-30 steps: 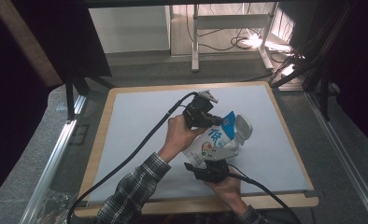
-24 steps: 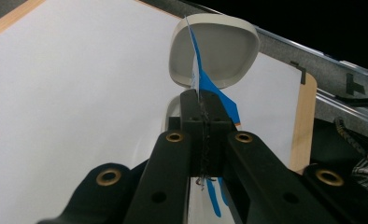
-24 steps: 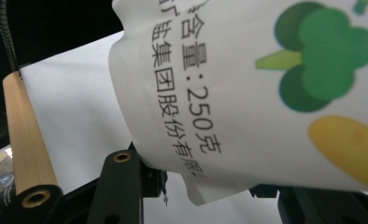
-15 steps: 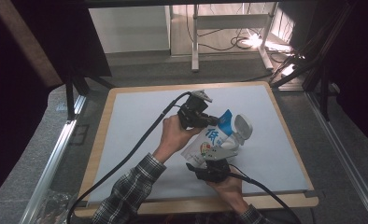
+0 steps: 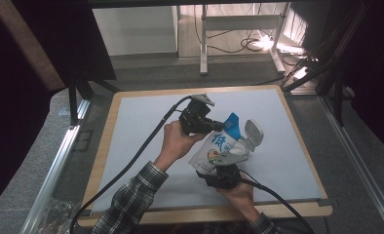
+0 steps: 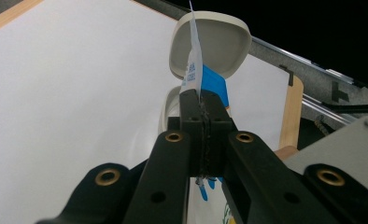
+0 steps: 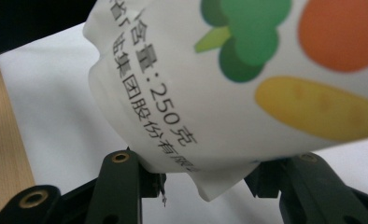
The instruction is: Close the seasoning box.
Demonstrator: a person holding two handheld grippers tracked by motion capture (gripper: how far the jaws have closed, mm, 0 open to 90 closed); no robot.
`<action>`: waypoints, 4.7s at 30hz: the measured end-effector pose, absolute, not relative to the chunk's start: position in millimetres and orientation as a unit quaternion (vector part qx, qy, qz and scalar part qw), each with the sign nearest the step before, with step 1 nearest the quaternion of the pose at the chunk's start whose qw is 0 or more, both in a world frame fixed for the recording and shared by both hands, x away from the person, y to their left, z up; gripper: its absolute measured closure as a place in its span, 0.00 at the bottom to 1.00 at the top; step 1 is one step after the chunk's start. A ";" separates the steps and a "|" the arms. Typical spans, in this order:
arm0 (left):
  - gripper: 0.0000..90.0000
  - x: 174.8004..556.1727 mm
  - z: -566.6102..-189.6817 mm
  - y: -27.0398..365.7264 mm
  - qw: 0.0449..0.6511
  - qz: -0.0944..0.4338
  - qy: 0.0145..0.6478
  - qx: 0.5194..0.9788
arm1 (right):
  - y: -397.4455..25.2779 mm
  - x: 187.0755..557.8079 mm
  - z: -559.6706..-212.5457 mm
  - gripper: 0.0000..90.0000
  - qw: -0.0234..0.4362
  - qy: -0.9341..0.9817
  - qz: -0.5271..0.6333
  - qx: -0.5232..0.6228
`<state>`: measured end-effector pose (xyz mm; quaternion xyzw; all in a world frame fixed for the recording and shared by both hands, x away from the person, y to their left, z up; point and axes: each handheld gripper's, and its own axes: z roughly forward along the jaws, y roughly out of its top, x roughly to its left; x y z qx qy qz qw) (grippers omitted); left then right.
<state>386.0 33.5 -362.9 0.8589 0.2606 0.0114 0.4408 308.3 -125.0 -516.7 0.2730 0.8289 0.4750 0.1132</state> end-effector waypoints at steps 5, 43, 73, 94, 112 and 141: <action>1.00 384.4 -362.1 38.7 0.437 0.015 0.260 0.861 | -127.1 310.9 -517.5 0.61 0.110 0.827 0.474 0.282; 1.00 376.0 -367.9 84.8 0.454 0.075 0.295 0.838 | -141.2 314.4 -517.1 0.55 0.096 0.836 0.454 0.292; 1.00 392.1 -398.2 138.3 0.472 0.129 0.351 0.798 | -155.9 311.4 -513.3 0.55 0.086 0.851 0.434 0.284; 0.99 389.7 -419.8 172.6 0.495 0.127 0.371 0.776 | -171.2 310.6 -514.5 0.55 0.086 0.855 0.422 0.289; 0.95 354.0 -437.6 197.8 0.511 0.117 0.375 0.765 | -179.2 307.5 -516.9 0.55 0.091 0.858 0.415 0.288; 0.49 322.4 -459.5 195.9 0.454 0.191 0.386 0.780 | -203.2 303.0 -516.8 0.55 0.101 0.854 0.404 0.311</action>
